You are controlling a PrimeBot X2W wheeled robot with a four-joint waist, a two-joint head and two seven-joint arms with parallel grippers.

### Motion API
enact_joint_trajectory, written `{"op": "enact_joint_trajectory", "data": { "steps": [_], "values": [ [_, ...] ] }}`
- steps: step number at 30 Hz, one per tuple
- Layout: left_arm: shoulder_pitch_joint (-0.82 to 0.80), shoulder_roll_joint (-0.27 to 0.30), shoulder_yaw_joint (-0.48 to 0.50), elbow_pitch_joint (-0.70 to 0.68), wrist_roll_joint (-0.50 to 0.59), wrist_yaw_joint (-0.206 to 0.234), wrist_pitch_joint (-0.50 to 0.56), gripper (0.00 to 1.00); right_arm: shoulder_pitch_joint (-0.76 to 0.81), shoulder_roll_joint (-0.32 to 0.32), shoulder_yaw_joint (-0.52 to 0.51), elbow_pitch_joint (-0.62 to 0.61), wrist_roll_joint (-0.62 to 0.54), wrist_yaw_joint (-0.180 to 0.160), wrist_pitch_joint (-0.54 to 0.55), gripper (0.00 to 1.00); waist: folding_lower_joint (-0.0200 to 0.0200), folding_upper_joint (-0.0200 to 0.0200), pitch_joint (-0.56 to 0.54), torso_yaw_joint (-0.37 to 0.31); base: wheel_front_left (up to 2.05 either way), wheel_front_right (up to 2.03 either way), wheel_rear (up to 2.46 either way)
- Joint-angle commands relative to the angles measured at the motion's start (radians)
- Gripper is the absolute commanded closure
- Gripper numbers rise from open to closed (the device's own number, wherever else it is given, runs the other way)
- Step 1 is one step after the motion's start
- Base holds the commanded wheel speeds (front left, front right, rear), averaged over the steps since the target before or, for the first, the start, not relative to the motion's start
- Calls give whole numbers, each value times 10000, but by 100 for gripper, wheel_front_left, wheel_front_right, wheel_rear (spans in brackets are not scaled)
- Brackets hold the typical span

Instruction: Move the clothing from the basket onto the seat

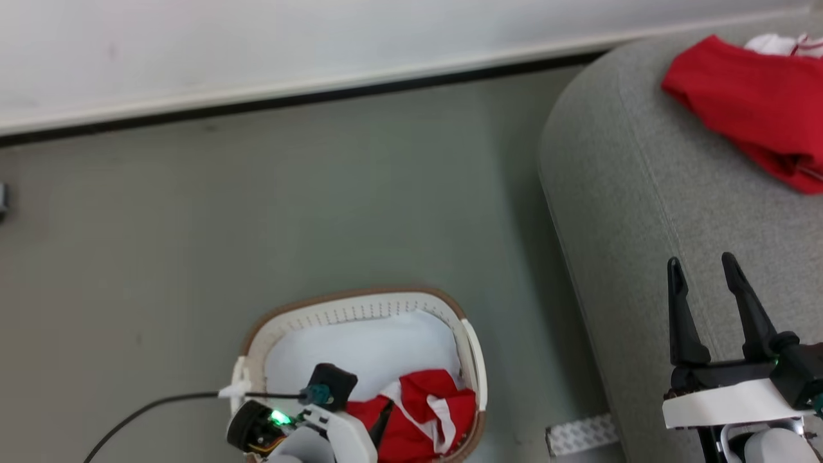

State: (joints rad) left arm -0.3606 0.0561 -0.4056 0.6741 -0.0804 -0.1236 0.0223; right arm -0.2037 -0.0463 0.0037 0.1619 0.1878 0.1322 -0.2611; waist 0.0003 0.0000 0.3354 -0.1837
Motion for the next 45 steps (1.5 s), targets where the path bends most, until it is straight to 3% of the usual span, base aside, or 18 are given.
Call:
{"op": "enact_joint_trajectory", "data": {
  "steps": [1, 12, 22, 28, 30, 31, 35, 45],
  "values": [
    [-270, 62, -124, 263, -133, -42, 183, 0, -191, -38, 23, -89, 33, -29, -28, 0, -3, 0, 600, -270, 0, 0, 0],
    [-2139, 434, -1761, 2405, -988, -71, 968, 0, -991, -38, 77, -912, 106, -29, -28, 0, -3, 0, 2720, -437, 0, 0, 0],
    [-3935, 699, -2711, 3853, -1144, -74, 659, 0, -1552, -35, 267, -1802, 276, -29, -28, 0, -3, 0, 4693, -325, 0, 0, 0],
    [-4522, 639, -3490, 4398, -1700, -74, 739, 0, -1675, -37, 307, -2080, 397, -29, -28, 0, -3, 0, 5334, -305, 0, 0, 0],
    [-4572, 577, -3774, 4411, -1929, -74, 645, 73, -1696, -37, 287, -2069, 415, -29, -28, 0, -3, 0, 5366, -299, 0, 0, 0],
    [-4588, 556, -3930, 4409, -2074, -74, 613, 100, -1713, -38, 271, -2035, 416, -29, -28, 0, -3, 0, 5348, -291, 0, 0, 0],
    [-4614, 603, -4408, 4288, -2671, -75, 283, 100, -1784, -37, 195, -1836, 491, -29, -28, 0, -3, 0, 4982, -243, 0, 0, 0],
    [-4172, 755, -4399, 3961, -3959, -75, -1273, 100, -1372, -38, -24, -1365, 531, -29, -28, 0, -3, 0, 3115, 70, 0, 0, 0]
  ]
}}
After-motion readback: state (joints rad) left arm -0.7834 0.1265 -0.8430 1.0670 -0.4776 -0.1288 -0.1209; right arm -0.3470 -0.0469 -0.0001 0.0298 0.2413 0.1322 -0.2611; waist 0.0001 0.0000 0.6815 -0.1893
